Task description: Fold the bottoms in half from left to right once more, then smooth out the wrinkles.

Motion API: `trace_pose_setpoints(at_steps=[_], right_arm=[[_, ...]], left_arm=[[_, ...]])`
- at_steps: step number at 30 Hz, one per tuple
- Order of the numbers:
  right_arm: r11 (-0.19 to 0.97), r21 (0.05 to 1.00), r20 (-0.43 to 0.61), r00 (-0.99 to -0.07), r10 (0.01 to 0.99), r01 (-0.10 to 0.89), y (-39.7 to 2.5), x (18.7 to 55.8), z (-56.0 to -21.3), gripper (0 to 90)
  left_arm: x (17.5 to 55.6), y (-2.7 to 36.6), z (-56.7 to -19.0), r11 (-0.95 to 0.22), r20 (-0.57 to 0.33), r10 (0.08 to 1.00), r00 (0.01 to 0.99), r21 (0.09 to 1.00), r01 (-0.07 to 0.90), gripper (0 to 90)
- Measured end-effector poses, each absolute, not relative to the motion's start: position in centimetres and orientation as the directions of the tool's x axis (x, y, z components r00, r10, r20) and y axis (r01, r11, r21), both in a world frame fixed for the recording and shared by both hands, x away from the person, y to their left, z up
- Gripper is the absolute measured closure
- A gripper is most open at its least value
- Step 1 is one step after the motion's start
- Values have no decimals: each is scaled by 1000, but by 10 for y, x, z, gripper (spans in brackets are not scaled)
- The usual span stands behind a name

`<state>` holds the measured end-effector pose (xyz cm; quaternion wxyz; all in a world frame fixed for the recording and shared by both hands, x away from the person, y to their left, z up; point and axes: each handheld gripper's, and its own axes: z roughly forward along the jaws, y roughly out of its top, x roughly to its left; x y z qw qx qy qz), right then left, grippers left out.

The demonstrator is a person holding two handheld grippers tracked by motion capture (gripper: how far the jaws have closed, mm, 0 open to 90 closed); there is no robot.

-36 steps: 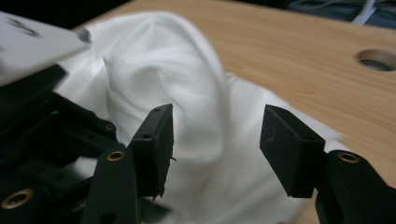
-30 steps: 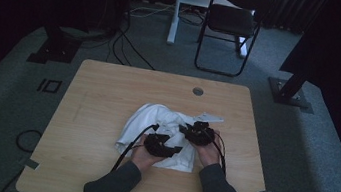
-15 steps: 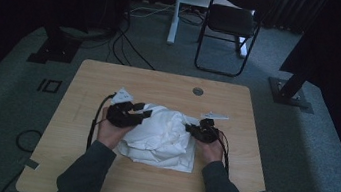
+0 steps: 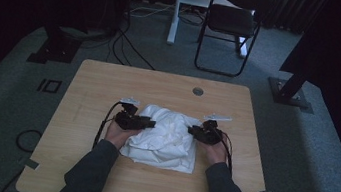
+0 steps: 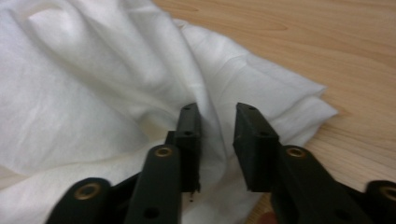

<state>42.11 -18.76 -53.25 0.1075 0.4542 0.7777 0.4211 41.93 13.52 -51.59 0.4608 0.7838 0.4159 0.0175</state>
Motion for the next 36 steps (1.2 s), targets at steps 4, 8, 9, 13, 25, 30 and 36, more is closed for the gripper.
trace_pose_setpoints(at_steps=[4,8,9,13,25,30,36], right_arm=[[247,777,166,-567,807,579,-189,412,-518,564],[238,830,114,-570,813,505,-187,395,-494,519],[238,847,99,-582,807,475,-183,387,-485,512],[269,884,51,-651,757,383,-163,367,-465,512],[408,786,24,-683,730,464,-132,372,-495,827],[356,837,28,-683,729,415,-159,352,-478,835],[289,862,78,-671,737,417,-187,334,-471,813]], left_arm=[[414,132,-520,-226,-325,688,649,754,617,570],[412,130,-520,-228,-306,699,646,762,606,568],[412,130,-519,-227,-305,701,644,762,607,566],[411,129,-519,-216,-309,706,638,764,608,557],[409,130,-517,-193,-315,715,624,769,609,526],[409,131,-516,-189,-324,708,627,769,611,526],[409,123,-519,-209,-320,702,636,761,614,519]])
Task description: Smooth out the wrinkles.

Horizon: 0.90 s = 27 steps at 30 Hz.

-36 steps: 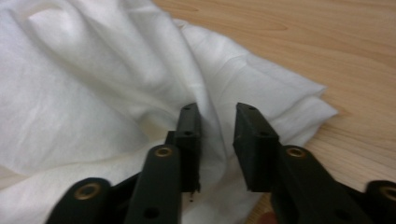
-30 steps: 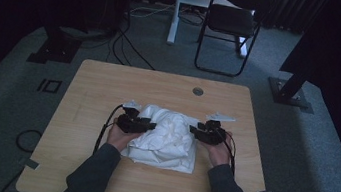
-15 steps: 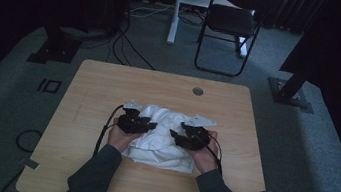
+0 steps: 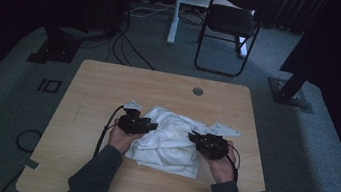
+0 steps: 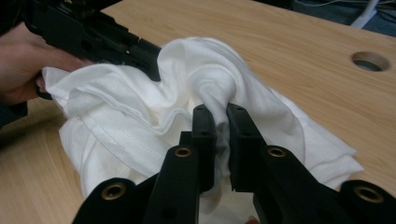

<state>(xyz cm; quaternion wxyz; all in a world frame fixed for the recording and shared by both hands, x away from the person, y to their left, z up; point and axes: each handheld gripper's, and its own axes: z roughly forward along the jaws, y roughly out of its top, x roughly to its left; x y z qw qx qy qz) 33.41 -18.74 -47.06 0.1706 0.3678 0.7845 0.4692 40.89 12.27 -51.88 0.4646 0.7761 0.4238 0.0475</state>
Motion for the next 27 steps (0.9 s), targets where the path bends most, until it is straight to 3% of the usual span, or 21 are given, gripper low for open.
trace_pose_setpoints(at_steps=[5,6,9,13,19,20,21,22,27], right_arm=[[301,842,48,-616,786,449,-208,324,-474,762],[278,858,50,-610,791,432,-213,320,-469,679],[266,890,9,-597,802,370,-210,315,-451,600],[278,907,-14,-635,772,317,-198,314,-438,578],[407,823,-4,-714,700,395,-162,330,-465,521],[450,787,-6,-724,690,422,-157,328,-477,706],[450,787,-6,-724,690,422,-157,328,-477,706],[442,790,-2,-718,696,426,-161,321,-481,868],[375,839,18,-709,705,394,-180,299,-465,868]], left_arm=[[406,117,-516,-211,-312,705,637,765,609,500],[404,116,-513,-211,-304,704,642,773,598,498],[401,114,-510,-210,-299,702,647,780,589,497],[400,111,-509,-213,-295,702,648,782,586,492],[397,108,-508,-213,-291,702,650,786,581,485],[396,108,-507,-215,-288,701,652,787,579,483],[396,108,-507,-215,-288,701,652,787,579,482],[396,108,-507,-217,-285,702,652,787,578,481],[395,107,-505,-214,-284,704,651,789,576,476]])
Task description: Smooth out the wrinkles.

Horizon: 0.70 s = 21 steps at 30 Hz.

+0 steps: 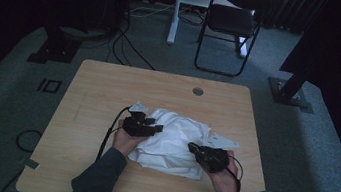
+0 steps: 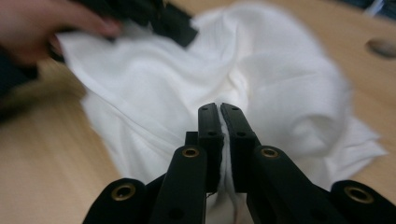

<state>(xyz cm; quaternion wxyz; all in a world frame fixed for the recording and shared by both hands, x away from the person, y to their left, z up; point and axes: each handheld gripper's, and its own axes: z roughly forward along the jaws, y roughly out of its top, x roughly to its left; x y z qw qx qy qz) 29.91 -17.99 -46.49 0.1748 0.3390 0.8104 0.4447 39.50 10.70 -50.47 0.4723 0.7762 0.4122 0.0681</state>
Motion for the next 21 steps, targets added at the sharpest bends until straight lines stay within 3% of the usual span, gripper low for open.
trace_pose_setpoints(at_steps=[1,6,7,8,9,10,11,13,18,20,21], right_arm=[[324,870,51,-721,691,372,-190,287,-454,856],[320,876,69,-751,656,360,-202,266,-447,826],[348,868,67,-779,623,353,-206,259,-451,761],[348,868,67,-779,623,353,-206,259,-451,761],[326,882,67,-774,629,341,-212,256,-450,658],[326,882,67,-774,629,341,-212,256,-450,658],[260,905,76,-731,678,335,-221,261,-445,588],[231,910,88,-705,704,344,-225,265,-442,574],[242,891,57,-624,780,384,-221,309,-450,496],[270,866,55,-617,785,420,-213,329,-462,500],[280,848,68,-616,785,450,-210,341,-470,647]], left_arm=[[395,107,-504,-211,-286,704,650,790,575,475],[393,103,-502,-214,-284,696,659,795,568,475],[392,101,-501,-225,-273,694,666,796,562,473],[392,101,-501,-225,-273,694,666,796,562,471],[391,100,-500,-230,-267,693,670,798,557,471],[389,99,-498,-236,-259,693,673,801,550,471],[387,98,-496,-238,-250,692,677,806,542,471],[381,95,-489,-244,-231,688,688,820,518,471],[359,83,-470,-271,-180,652,737,852,447,471],[345,74,-466,-290,-171,615,770,859,422,471],[339,68,-466,-304,-171,590,789,858,414,472]])
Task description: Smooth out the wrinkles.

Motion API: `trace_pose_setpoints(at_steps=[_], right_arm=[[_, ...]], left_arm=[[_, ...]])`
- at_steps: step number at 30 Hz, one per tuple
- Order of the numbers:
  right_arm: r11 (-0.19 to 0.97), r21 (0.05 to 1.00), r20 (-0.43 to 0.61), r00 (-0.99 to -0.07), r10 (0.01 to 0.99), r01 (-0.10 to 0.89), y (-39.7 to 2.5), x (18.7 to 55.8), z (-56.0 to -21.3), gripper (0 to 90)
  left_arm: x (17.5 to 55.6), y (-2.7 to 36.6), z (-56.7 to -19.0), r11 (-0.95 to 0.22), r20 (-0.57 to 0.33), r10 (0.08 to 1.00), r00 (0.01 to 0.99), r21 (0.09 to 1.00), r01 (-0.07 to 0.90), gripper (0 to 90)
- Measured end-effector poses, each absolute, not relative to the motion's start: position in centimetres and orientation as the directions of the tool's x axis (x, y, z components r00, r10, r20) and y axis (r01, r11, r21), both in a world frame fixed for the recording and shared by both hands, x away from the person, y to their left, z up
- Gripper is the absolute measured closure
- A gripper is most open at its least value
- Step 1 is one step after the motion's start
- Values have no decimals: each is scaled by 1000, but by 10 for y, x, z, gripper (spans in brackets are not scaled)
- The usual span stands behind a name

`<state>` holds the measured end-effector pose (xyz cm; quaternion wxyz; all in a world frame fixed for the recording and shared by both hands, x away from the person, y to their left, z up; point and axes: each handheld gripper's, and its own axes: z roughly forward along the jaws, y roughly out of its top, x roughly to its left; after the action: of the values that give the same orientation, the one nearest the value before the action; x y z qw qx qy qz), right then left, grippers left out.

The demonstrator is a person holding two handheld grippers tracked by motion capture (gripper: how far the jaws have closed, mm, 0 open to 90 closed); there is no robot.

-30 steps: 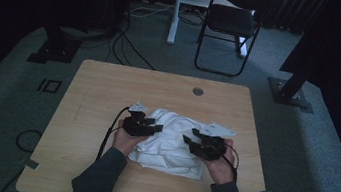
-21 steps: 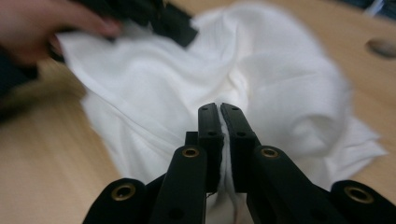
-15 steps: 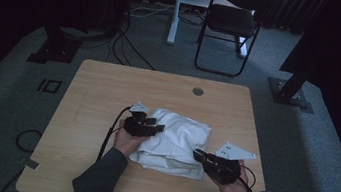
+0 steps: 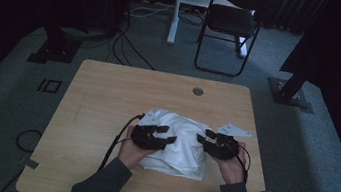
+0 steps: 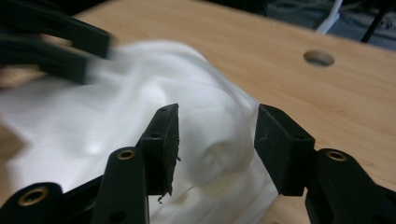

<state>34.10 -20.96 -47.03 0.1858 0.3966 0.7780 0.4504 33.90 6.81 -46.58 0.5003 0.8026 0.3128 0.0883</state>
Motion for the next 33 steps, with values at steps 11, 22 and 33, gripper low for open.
trace_pose_setpoints(at_steps=[11,22,33], right_arm=[[138,867,145,-508,849,478,-231,377,-461,872],[83,795,188,-374,908,601,-240,424,-495,772],[143,842,145,-475,868,519,-228,366,-466,518]], left_arm=[[310,5,-506,-530,-83,483,872,765,366,725],[292,-16,-508,-524,-105,353,930,801,289,869],[309,51,-460,-365,-83,496,865,884,294,596]])
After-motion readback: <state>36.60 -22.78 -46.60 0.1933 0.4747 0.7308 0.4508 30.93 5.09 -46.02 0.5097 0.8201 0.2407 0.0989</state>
